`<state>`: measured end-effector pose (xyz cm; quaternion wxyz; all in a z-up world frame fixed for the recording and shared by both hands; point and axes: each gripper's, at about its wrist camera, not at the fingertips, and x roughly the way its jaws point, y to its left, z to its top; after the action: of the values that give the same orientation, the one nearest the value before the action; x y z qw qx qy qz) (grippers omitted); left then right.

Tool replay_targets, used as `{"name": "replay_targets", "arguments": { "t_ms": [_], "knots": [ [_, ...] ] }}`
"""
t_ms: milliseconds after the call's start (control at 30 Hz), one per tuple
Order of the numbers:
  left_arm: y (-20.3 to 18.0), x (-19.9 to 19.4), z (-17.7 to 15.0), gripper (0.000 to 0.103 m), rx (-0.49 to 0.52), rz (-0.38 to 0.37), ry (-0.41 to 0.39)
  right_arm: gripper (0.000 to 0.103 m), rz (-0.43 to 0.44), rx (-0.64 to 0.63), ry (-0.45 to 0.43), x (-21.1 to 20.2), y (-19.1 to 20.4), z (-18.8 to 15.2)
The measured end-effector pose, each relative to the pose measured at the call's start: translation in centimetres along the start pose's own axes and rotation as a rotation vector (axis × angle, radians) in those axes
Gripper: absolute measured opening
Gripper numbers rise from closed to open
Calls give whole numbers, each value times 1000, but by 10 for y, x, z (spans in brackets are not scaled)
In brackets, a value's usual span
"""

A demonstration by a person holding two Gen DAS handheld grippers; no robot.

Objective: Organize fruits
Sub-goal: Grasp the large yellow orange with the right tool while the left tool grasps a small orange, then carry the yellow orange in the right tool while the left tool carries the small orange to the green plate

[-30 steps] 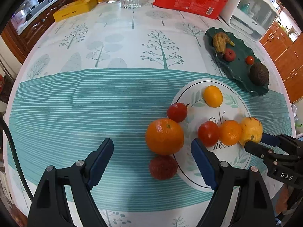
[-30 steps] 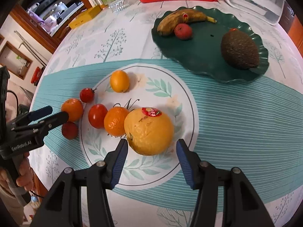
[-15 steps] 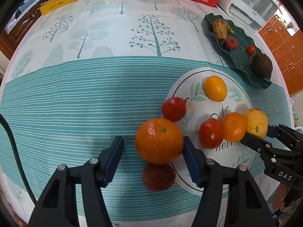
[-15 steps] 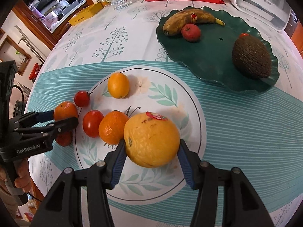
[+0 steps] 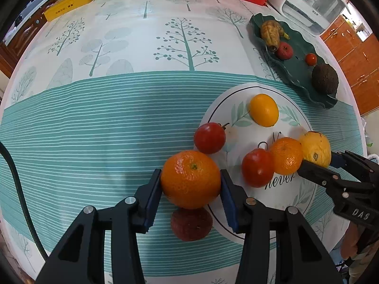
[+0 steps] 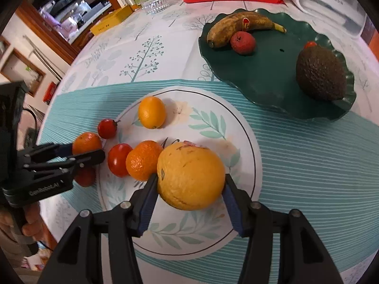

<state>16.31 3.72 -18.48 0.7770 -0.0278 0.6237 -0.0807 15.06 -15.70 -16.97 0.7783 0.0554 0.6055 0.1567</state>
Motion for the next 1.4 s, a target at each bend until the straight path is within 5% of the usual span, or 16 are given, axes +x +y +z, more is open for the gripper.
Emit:
{"name": "replay_targets", "arguments": {
  "t_ms": [733,1400],
  "knots": [
    [-8,-18,-15,43,-2,-10,-41,51,27,17,-51,-15,-3,-6],
    [-64,-118,-5,43,65,-107,-154,51,-15,-48,-182,-106,1,-25]
  ]
}}
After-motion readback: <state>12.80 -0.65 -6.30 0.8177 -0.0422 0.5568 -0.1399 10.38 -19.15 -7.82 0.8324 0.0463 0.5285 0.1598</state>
